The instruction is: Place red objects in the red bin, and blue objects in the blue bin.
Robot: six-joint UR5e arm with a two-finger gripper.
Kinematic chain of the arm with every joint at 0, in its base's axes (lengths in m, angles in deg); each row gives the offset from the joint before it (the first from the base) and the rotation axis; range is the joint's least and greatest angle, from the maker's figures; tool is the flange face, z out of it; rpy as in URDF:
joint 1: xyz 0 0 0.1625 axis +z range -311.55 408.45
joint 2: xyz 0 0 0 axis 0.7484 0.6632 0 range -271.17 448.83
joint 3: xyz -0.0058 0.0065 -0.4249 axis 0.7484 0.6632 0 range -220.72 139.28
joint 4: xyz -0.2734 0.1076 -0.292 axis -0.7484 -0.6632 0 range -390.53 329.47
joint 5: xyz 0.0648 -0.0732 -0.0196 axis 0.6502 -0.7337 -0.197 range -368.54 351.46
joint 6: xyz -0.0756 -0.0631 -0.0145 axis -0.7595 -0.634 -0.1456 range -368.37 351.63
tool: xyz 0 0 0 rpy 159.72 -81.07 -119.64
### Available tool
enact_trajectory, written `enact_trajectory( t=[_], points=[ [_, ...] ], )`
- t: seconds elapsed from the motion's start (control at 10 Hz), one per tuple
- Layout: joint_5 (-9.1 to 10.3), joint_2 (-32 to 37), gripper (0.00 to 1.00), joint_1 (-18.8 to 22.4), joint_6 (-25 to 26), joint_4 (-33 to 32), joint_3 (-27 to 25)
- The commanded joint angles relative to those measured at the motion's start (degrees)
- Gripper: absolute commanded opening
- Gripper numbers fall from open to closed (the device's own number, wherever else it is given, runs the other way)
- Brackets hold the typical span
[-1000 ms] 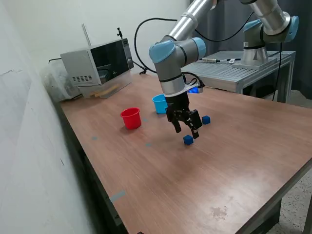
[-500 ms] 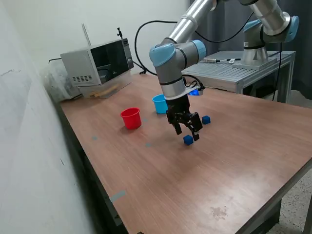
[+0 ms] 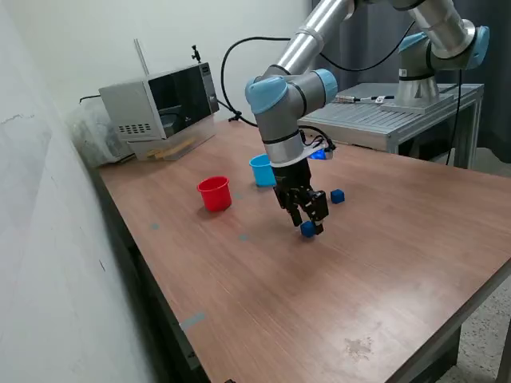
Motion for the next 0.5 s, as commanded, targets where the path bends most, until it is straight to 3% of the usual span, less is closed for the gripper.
enact_trajectory(
  t=[0.0, 0.2, 0.4],
  points=[
    [-0.71, -0.3, 0.00, 0.0, 0.0, 0.0, 0.0],
    [-3.51, 0.3, 0.00, 0.0, 0.1, 0.0, 0.3],
    [-3.97, 4.3, 0.00, -0.2, 0.2, 0.4, -0.3]
  ],
)
